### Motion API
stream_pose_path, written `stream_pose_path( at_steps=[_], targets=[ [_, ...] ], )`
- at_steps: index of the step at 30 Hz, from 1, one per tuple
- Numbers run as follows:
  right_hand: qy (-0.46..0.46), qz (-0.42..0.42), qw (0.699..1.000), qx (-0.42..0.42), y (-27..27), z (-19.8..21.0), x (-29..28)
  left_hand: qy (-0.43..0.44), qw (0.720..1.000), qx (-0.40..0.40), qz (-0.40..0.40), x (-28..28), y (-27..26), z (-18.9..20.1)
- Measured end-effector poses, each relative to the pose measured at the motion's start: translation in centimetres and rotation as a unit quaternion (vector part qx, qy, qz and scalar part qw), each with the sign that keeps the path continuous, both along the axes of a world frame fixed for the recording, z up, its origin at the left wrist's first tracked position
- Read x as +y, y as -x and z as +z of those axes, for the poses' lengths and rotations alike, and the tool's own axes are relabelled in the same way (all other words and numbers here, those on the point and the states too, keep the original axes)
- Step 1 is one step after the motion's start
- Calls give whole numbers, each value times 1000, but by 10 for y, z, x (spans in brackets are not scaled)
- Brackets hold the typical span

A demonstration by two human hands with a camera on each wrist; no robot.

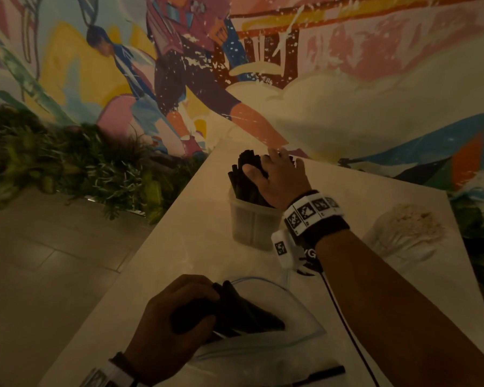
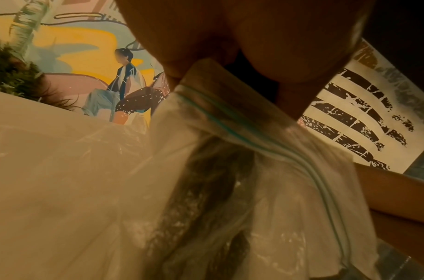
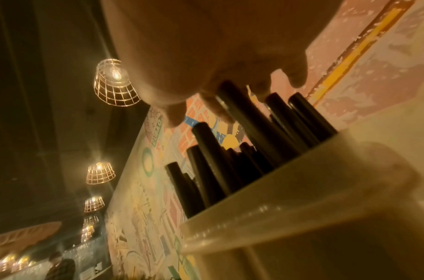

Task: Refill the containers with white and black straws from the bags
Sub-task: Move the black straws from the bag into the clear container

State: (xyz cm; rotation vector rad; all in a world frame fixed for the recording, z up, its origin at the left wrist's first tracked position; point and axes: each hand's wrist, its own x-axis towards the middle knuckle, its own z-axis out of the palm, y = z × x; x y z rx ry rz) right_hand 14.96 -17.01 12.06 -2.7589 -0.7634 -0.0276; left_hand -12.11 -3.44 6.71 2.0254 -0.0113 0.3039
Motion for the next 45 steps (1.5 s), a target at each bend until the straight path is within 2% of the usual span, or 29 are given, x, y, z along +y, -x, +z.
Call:
stream_pose_path(
  at_steps=[3, 7, 11, 13, 14, 16, 18, 19, 21, 23, 27, 30, 33, 36, 39, 45],
  targets=[
    [-25, -13, 999, -34, 3, -1, 3, 11, 1000, -2, -2, -1, 1, 0],
    [56, -3, 998, -39, 7, -10, 7, -1, 1000, 0, -2, -2, 0, 0],
    [66, -14, 997, -40, 6, -12, 7, 1, 1000, 5, 0, -1, -1, 1],
    [55, -10, 998, -13, 9, -8, 6, -1, 1000, 1, -2, -1, -1, 1],
    [18, -14, 1000, -10, 11, -5, 4, -2, 1000, -1, -6, -1, -2, 1],
    [-115, -21, 991, -64, 19, 2, -2, 7, 1000, -1, -10, -2, -2, 2],
    [-275, -10, 953, -131, 35, 6, -13, 10, 1000, 1, -10, -2, -1, 2],
    [-338, -4, 931, -138, 46, 8, -18, 8, 1000, 1, -9, -2, -1, 1],
    [-408, -12, 907, -105, 72, 11, -30, 5, 1000, 3, -4, -2, -1, 1],
    [-433, -25, 901, -11, 98, 11, -41, 9, 1000, 3, -3, -1, -1, 0],
    [-430, 27, 884, 182, 144, -8, -57, 14, 1000, -1, -11, -1, -2, -1],
    [-319, 80, 902, 281, 174, -27, -61, 10, 1000, -6, -6, -2, -2, 0],
    [-228, 96, 932, 264, 194, -47, -58, 31, 999, 4, 6, -4, -1, -1],
    [-245, 86, 929, 264, 206, -59, -49, 51, 998, 23, 2, -7, 0, -5],
    [-259, 61, 937, 227, 208, -67, -44, 17, 1000, 9, 0, -8, 2, -3],
    [-289, 79, 929, 217, 200, -70, -38, 9, 1000, -7, -10, -11, 3, -1]
  ],
)
